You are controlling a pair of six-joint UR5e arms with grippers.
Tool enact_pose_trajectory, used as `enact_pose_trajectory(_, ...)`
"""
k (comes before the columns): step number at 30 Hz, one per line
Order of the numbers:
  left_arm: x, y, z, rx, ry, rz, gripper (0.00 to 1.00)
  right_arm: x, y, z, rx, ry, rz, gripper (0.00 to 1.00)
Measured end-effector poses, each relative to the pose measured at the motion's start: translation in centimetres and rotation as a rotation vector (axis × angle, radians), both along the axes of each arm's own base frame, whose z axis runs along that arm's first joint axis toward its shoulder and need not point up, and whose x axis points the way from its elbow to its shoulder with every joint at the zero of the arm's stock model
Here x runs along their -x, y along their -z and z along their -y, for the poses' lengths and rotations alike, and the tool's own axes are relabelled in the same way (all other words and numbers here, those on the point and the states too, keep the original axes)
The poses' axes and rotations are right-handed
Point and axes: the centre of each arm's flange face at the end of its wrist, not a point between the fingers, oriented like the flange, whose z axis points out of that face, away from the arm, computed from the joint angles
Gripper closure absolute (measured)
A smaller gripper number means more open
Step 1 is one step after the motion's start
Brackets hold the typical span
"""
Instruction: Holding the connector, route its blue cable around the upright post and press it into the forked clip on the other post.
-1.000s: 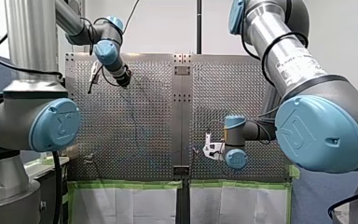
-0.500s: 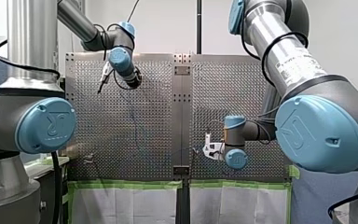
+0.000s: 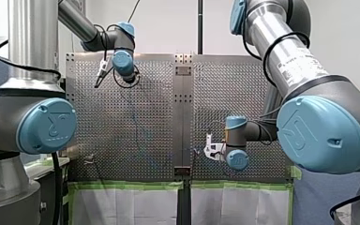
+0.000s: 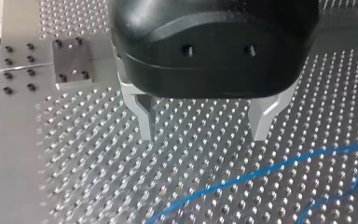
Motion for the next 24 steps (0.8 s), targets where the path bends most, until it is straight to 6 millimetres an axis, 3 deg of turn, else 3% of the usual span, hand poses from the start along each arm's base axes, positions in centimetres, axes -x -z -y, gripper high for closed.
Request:
enact_pose_trajectory(7,-0.8,-0.3,-0.1,0.020,-0.029,0.061,0.00,0.0,0.0,0.0,-0.002,0.000,-0.002,1.00)
enact_pose_trajectory(16,-2.1,0.8,0.6,0.019,-0.026,0.098,0.00,0.0,0.0,0.0,-0.003,0.000,-0.003,1.00)
enact_pose_trajectory(24,-2.7,0.3,0.3,0.020,-0.076,0.159,0.00,0.1,0.1,0.0,-0.004,0.001,-0.002,1.00)
